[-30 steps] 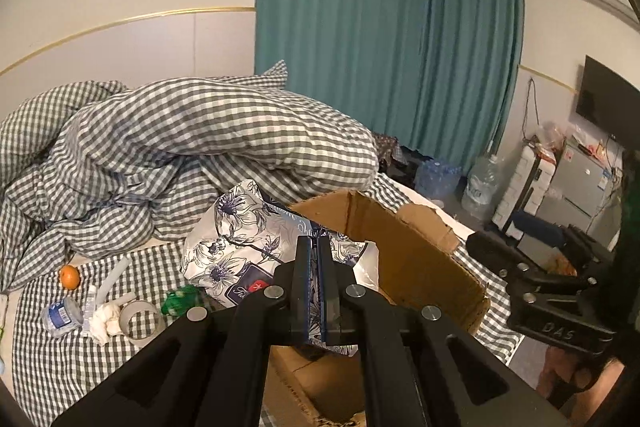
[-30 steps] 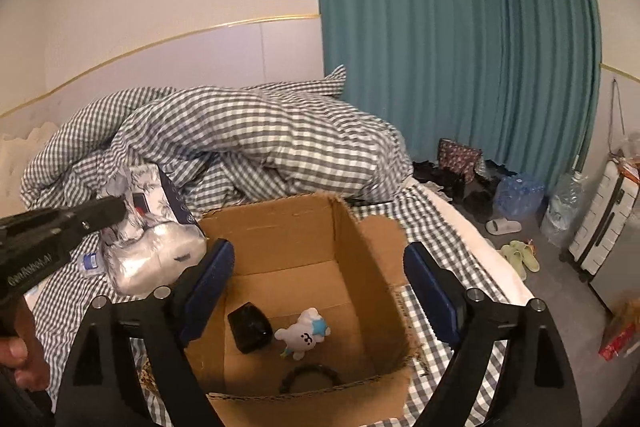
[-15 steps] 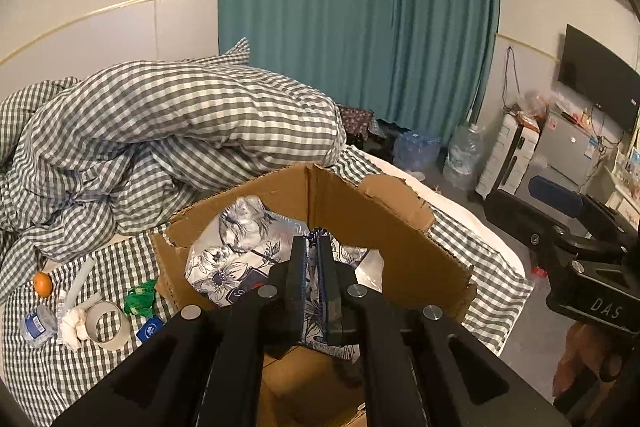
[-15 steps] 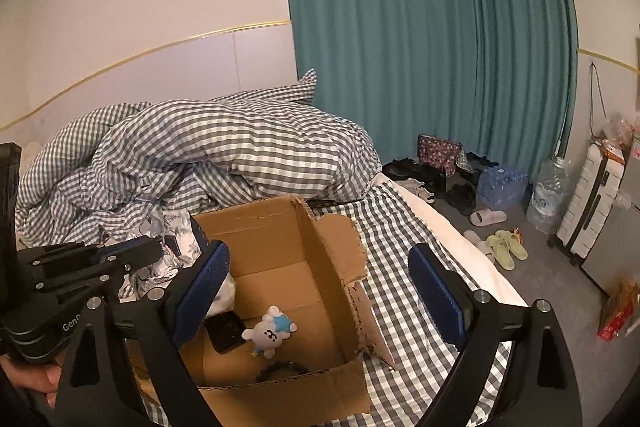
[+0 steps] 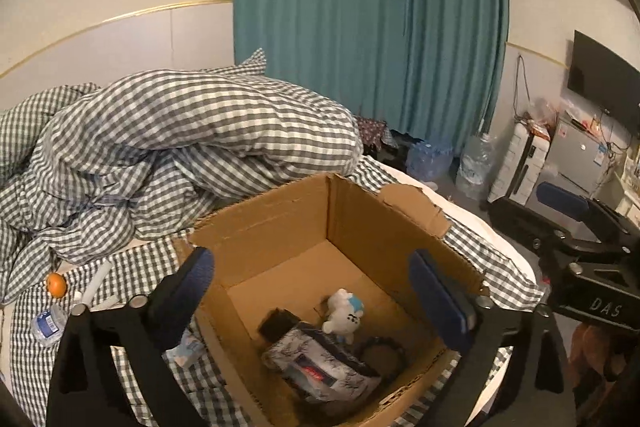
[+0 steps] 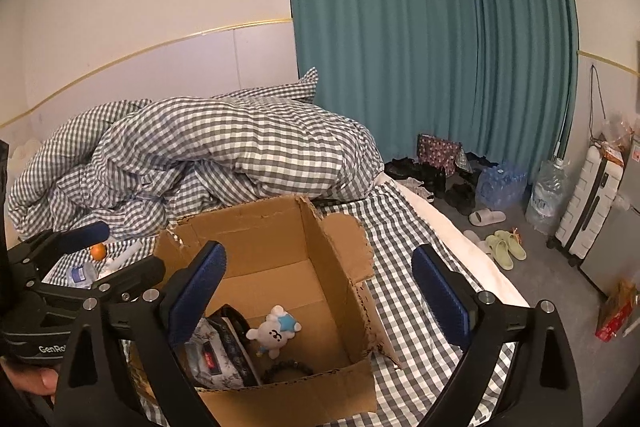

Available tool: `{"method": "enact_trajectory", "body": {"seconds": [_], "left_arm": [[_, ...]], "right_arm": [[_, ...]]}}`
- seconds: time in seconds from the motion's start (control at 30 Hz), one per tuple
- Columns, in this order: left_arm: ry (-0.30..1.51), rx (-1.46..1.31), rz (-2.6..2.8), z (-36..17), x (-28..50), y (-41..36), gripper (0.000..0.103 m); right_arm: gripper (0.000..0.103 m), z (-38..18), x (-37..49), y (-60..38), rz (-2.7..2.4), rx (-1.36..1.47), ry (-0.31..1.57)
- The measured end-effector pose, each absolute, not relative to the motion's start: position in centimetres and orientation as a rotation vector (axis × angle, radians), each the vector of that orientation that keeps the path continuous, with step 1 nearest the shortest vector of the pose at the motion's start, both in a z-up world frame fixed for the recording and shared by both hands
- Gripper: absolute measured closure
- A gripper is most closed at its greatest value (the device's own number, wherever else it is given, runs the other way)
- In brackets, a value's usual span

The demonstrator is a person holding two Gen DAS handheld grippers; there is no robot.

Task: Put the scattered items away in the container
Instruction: 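Carry the tissue pack and bracelet over the box and release both, then move both grippers back toward the water bottle and tape roll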

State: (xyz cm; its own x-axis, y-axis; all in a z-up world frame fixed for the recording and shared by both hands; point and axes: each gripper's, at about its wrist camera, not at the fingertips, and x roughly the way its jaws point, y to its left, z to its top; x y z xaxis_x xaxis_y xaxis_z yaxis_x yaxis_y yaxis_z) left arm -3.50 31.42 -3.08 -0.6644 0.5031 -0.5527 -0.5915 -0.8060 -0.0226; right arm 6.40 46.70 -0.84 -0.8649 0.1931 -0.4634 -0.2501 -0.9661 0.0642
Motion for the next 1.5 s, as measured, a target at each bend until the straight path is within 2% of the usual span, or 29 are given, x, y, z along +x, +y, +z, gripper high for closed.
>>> {"method": "enact_trajectory", "body": {"seconds": [0.37,0.7,1.03,1.5], "left_arm": [[0.194,-0.734,2.509,-2.3,-4.1,26.8,0.0],[0.112,-0.743,2.625,-1.2,-5.0,19.5,0.0],[-0.001,-0.786,2.778,-1.3,-6.1,9.0,0.0],[-0.074,-0.873,2.967,-3.0,-6.5,-2.7,0.0]], "right_arm": [[0.0,1.1,6.2,43.5,2.85,-0.625,0.126],[0.0,2.3,4.3,37.1,2.931,-0.625,0.085],[0.0,2.8,2.5,29.1,3.038,-0.626,-0.007],[0.0,0.6,-1.0,18.3,3.177,-0.741,-0.109]]}}
